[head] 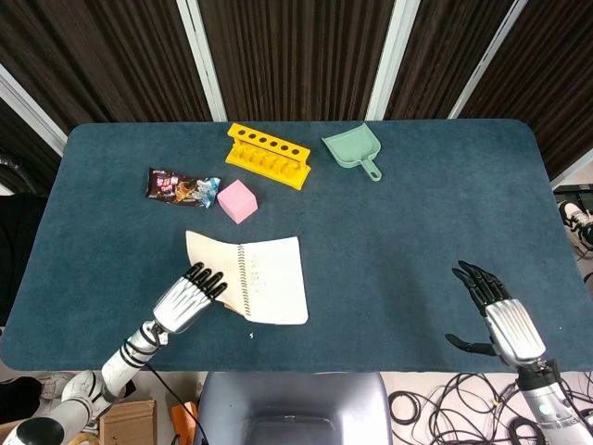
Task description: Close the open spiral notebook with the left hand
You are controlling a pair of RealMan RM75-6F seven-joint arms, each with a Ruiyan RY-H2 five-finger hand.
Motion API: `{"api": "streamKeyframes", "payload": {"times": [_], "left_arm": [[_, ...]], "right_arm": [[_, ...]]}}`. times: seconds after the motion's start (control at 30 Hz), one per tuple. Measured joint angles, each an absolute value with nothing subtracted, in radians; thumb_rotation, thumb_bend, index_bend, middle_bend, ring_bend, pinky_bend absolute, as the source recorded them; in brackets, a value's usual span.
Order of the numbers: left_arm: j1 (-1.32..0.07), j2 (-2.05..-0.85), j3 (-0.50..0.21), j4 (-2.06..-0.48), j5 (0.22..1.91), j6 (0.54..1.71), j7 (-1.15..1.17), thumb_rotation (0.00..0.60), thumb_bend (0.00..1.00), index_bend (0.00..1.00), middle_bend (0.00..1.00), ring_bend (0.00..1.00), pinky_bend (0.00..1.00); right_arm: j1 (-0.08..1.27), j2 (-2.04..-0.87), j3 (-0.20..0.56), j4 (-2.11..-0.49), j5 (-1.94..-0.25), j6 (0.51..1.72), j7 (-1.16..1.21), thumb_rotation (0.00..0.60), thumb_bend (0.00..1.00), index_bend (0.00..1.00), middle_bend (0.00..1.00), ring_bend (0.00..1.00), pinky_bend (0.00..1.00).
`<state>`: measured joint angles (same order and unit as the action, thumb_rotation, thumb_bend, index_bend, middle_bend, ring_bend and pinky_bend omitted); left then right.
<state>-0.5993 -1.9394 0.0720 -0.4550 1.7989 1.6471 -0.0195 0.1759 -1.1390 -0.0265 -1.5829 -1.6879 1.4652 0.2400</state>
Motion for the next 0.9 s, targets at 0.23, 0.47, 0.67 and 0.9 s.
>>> {"api": "streamKeyframes", "payload": {"times": [0.23,0.47,0.67,0.9], "left_arm": [[-0.677,-2.002,0.066,-0.446,1.812,1.631,-0.004,0.600,0.32,0.11,0.17,0.22,0.33],[-0.724,-2.043,0.039,-0.492,1.788,1.573,-0.023,0.600,0.29,0.07,0.14,0.20,0.31],[-0.750,-2.073,0.016,-0.556,1.745,1.465,-0.059,0.600,0.28,0.05,0.13,0.20,0.31],[-0.765,-2.102,-0.013,-0.611,1.706,1.424,-0.073,0.600,0.28,0.05,0.12,0.19,0.31]], "right_arm": [[0.174,-1.140,-0.024,-1.581,-1.685,1.470,0.242,0.600,0.00,0.08,0.02,0.03,0.13],[0.173,-1.140,-0.023,-1.585,-1.688,1.474,0.240,0.600,0.00,0.08,0.02,0.04,0.13],[0.172,-1.140,-0.023,-1.582,-1.689,1.475,0.243,0.600,0.00,0.08,0.02,0.04,0.13],[0.173,-1.141,-0.023,-1.578,-1.689,1.476,0.249,0.600,0.00,0.08,0.02,0.04,0.13]]}}
